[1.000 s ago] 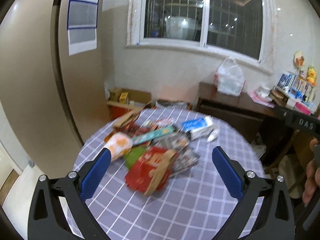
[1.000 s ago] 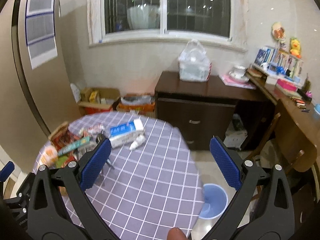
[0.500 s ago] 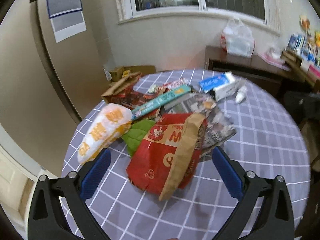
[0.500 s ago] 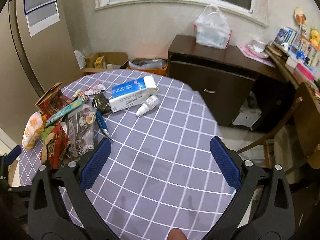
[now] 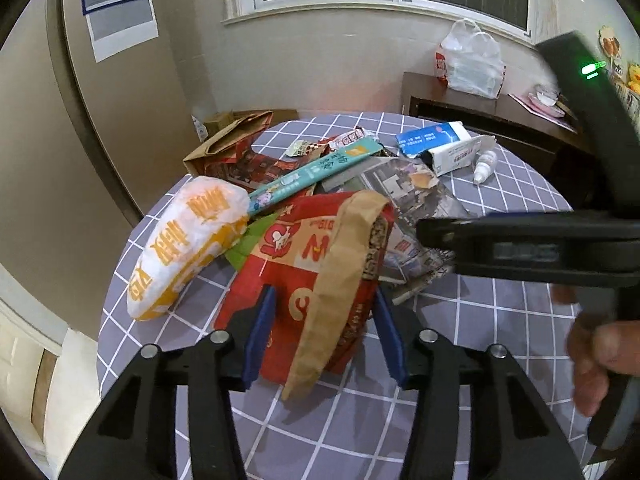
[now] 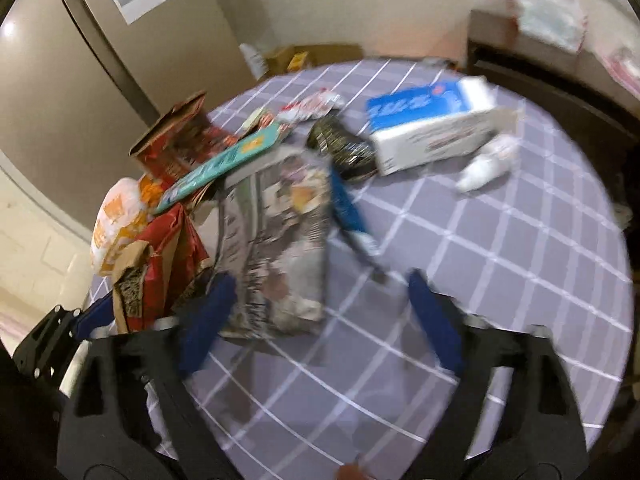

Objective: Collect trash
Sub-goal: 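Grasp the red-brown paper bag with left tool while right tool grasps crumpled newspaper, then carry both items to the blue wastebasket and open both tools over it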

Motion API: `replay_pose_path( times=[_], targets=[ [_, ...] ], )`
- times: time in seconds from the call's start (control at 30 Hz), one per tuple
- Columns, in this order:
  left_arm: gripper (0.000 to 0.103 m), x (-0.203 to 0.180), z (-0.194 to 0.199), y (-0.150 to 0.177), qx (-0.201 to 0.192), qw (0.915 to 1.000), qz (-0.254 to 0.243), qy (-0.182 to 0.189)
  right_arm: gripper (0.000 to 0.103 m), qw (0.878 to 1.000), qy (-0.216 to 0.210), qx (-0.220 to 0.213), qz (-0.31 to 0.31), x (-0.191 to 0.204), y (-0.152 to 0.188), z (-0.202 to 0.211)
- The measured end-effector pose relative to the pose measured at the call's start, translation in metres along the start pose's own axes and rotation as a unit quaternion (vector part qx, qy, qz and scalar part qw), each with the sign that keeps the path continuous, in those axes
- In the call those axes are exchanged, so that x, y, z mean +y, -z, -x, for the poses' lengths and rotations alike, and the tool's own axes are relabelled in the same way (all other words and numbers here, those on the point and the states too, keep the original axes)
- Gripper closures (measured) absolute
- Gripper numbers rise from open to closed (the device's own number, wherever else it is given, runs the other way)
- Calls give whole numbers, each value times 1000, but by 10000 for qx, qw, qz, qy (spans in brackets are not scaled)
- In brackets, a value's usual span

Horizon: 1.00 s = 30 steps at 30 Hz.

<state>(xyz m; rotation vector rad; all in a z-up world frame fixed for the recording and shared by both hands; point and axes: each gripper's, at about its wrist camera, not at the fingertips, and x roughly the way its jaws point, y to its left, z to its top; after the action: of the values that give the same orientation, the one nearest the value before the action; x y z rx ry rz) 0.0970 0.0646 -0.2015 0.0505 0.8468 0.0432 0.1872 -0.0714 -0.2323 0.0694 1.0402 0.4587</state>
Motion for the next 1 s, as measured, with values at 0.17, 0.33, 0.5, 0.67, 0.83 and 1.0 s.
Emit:
replay_pose_path(
  times=[0.17, 0.33, 0.5, 0.67, 0.83, 1.0],
  targets=[
    [63, 3, 10, 0, -67, 9999, 130, -47, 78, 9992, -395, -57, -59, 4, 1, 3],
    [71, 2, 25, -1, -204, 9995, 208, -72, 89, 9973, -643, -313, -164, -9, 8, 36],
    [73, -4, 45, -2, -369, 9991, 217, -53, 94, 9956, -729, -549, -188, -21, 18, 72],
    [74, -14, 63, -3, -522, 9985, 168, 26, 95, 9941, -716, -767, -267, -38, 31, 101],
    [74, -32, 80, -10, -723, 9972, 83, 172, 95, 9910, -767, -1005, -430, -59, 38, 127],
    [74, -59, 90, -25, -912, 9948, -55, 455, 95, 9854, -719, -1384, -680, -87, 44, 166]
  ],
)
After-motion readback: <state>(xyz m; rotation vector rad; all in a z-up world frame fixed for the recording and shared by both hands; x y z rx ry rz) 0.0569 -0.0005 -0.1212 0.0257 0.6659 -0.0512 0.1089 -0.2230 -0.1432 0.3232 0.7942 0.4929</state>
